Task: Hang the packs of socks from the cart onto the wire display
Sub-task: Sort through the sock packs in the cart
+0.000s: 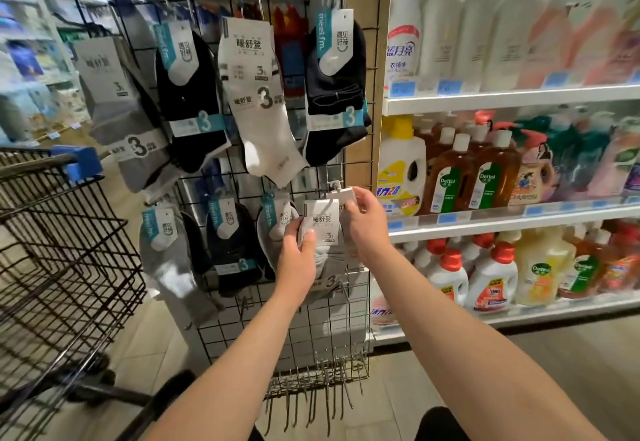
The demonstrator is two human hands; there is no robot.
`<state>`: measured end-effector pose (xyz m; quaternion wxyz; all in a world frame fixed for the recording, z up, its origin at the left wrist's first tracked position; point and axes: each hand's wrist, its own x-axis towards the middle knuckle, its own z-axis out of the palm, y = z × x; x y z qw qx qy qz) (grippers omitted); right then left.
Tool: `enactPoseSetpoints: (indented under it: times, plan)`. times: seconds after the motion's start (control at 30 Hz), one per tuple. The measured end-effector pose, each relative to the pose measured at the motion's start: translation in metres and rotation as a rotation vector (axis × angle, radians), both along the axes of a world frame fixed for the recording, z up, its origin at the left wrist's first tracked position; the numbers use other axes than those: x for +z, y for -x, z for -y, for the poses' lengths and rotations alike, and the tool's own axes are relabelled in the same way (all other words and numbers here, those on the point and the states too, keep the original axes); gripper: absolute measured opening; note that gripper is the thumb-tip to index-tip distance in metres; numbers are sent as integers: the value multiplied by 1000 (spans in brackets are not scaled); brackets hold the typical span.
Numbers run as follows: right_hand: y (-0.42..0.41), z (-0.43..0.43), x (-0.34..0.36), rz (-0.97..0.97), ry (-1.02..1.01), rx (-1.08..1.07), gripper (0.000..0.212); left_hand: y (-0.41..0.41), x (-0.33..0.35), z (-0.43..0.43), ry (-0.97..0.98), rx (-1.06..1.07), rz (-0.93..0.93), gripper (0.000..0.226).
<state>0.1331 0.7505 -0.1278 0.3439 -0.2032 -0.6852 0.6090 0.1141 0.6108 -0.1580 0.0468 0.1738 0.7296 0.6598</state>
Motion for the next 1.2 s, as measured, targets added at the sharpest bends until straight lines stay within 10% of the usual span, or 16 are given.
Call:
enactPoseSetpoints:
  times: [1.2]
  plan:
    - [-16,-4,-25,-73,-99,-49,25,13,8,-20,84,-79,-146,44]
